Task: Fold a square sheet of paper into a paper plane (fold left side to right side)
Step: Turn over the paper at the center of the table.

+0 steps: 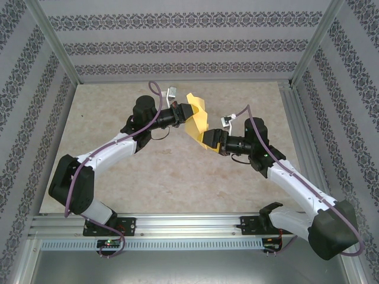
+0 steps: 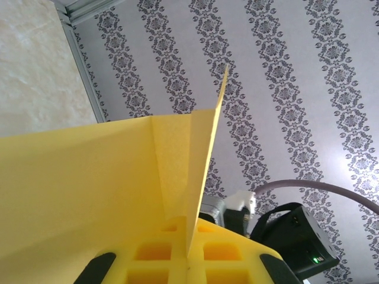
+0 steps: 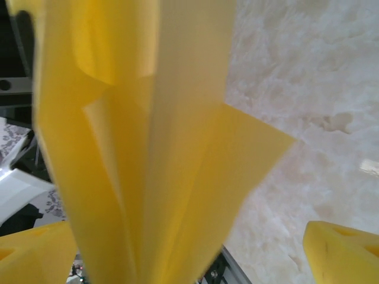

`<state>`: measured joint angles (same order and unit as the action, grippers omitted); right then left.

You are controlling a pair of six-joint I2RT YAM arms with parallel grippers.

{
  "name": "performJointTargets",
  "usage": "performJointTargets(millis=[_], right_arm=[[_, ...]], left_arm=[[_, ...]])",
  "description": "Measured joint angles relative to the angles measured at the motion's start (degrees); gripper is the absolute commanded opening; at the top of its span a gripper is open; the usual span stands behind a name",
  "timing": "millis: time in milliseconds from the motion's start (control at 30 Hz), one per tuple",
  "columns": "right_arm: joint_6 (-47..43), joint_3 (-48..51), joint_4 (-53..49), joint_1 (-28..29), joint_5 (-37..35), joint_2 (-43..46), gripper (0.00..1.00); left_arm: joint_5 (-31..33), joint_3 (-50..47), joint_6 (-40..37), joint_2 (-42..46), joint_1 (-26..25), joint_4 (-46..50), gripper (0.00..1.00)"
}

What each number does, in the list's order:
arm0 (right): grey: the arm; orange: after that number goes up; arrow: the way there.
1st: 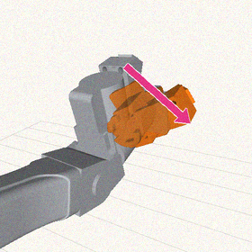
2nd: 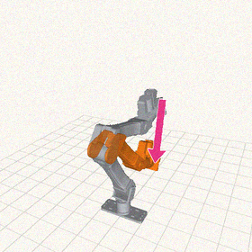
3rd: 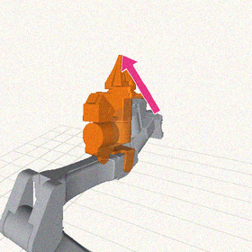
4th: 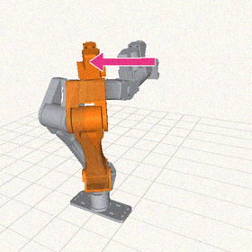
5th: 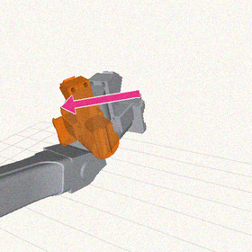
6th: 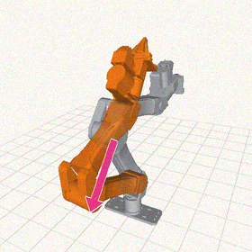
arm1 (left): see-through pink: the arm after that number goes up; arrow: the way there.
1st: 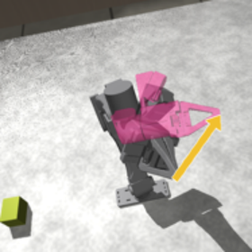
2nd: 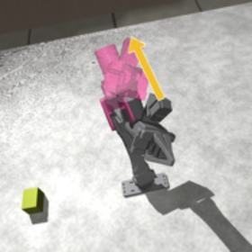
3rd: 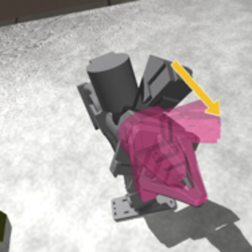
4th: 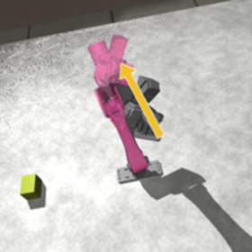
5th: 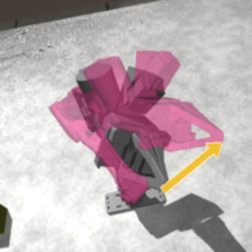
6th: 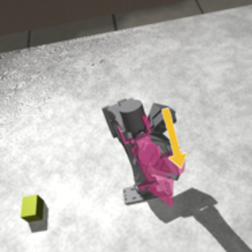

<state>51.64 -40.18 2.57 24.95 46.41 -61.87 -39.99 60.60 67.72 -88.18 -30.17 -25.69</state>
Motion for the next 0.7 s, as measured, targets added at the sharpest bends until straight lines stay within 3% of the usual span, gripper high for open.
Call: performJointTargets(millis=[167,433,700], right_arm=[[1.8,-0.5,2.3,0.8,-0.5,0.0,0.61],[3.5,-1.0,3.5,0.8,-0.5,0.0,0.3],[1.2,-1.5,0.6,0.8,-1.4,0.0,0.01]], left_arm=[[0.0,0.0,0.0,0.0,0.0,0.0,0.05],[0.0,0.0,0.0,0.0,-0.4,0.0,0.06],[0.0,0.0,-0.3,0.0,-0.6,0.1,0.23]])
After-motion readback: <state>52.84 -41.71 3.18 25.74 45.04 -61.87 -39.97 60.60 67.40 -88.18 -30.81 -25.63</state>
